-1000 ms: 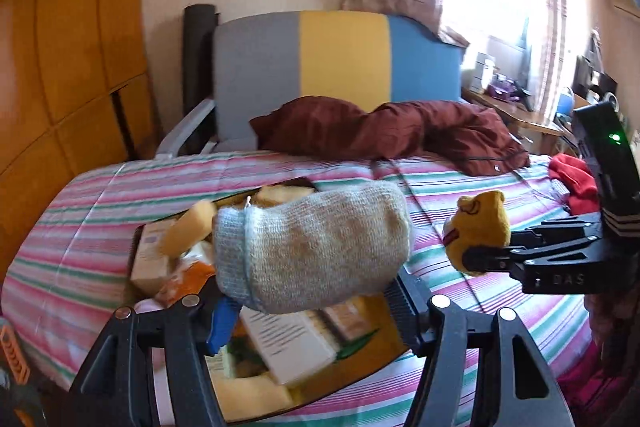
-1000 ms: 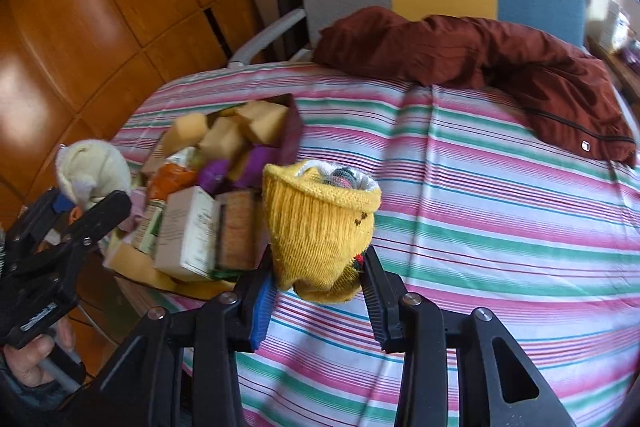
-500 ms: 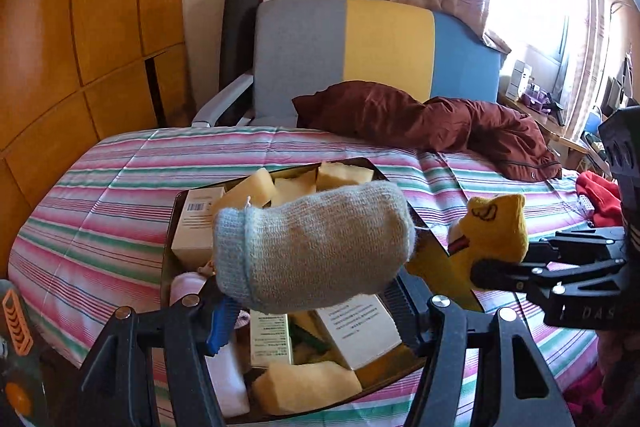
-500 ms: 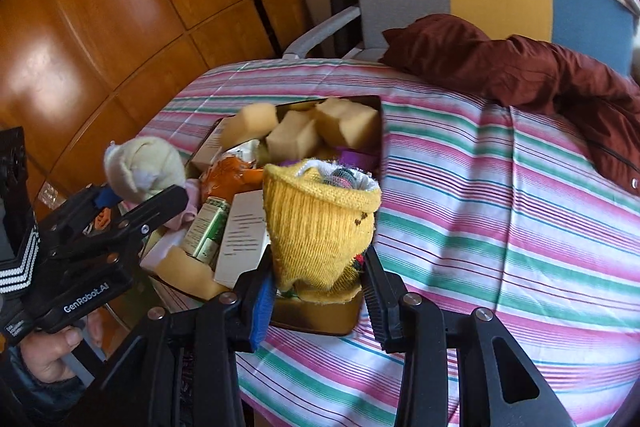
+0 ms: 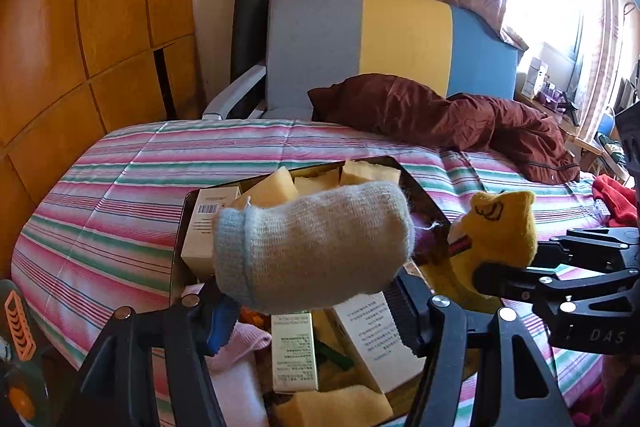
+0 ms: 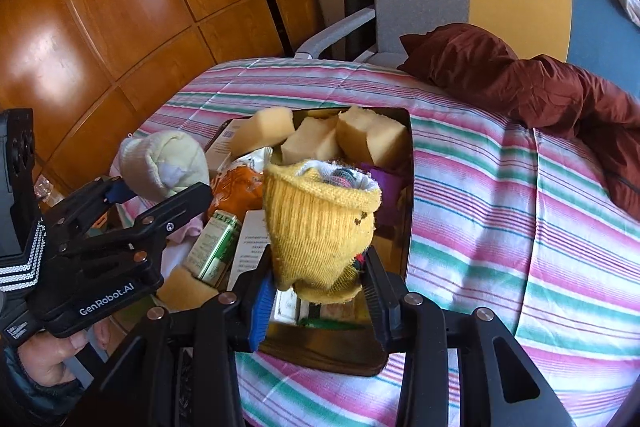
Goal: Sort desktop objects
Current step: 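Carry both socks to the gold tray and release them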
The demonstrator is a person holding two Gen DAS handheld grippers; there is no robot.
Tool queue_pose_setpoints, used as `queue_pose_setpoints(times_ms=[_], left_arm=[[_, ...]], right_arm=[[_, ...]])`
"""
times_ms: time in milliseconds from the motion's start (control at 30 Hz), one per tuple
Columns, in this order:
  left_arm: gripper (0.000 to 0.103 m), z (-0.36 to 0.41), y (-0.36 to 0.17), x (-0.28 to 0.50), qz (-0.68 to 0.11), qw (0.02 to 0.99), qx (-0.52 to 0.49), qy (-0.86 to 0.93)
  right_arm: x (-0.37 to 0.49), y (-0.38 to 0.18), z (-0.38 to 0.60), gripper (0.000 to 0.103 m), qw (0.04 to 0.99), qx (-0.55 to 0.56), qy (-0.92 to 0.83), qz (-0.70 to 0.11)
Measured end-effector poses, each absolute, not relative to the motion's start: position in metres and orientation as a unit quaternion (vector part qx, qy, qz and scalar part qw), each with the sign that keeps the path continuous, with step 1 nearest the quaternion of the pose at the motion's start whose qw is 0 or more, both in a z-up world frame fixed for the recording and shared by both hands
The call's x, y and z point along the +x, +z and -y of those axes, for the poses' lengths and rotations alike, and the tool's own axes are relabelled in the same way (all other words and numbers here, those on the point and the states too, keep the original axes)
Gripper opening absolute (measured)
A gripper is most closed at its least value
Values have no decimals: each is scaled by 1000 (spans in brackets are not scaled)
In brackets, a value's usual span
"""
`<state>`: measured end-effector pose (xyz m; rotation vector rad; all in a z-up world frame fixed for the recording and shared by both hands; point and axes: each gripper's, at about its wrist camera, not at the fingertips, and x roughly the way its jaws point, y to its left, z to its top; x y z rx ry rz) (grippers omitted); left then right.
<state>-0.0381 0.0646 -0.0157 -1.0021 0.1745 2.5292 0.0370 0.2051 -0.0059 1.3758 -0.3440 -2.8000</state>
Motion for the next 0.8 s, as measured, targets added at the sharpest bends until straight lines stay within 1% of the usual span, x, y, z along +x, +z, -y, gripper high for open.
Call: queue_pose_setpoints(times_ms=[167, 267, 433, 667, 700, 800], left_arm=[[65, -64, -26, -54, -46, 205, -383, 899], [65, -60, -32, -66, -10, 219, -410, 885], [65, -49, -27, -78, 28, 227, -415, 880], [65, -58, -27, -100, 37, 242, -425, 871], [65, -60, -28, -103, 37, 250, -429, 867], [70, -66, -39, -113, 47, 253, -459, 850]], right_arm=[[29, -10, -208, 41, -4, 440, -892, 102], [23, -13, -211, 41, -8, 441, -892, 101], [13, -16, -220, 41, -16, 443, -890, 110], [-5, -17, -219, 41, -13, 439, -892, 110], [-8, -18, -218, 43, -12, 439, -892, 111], [-14, -20, -218, 48, -13, 438, -892, 113]])
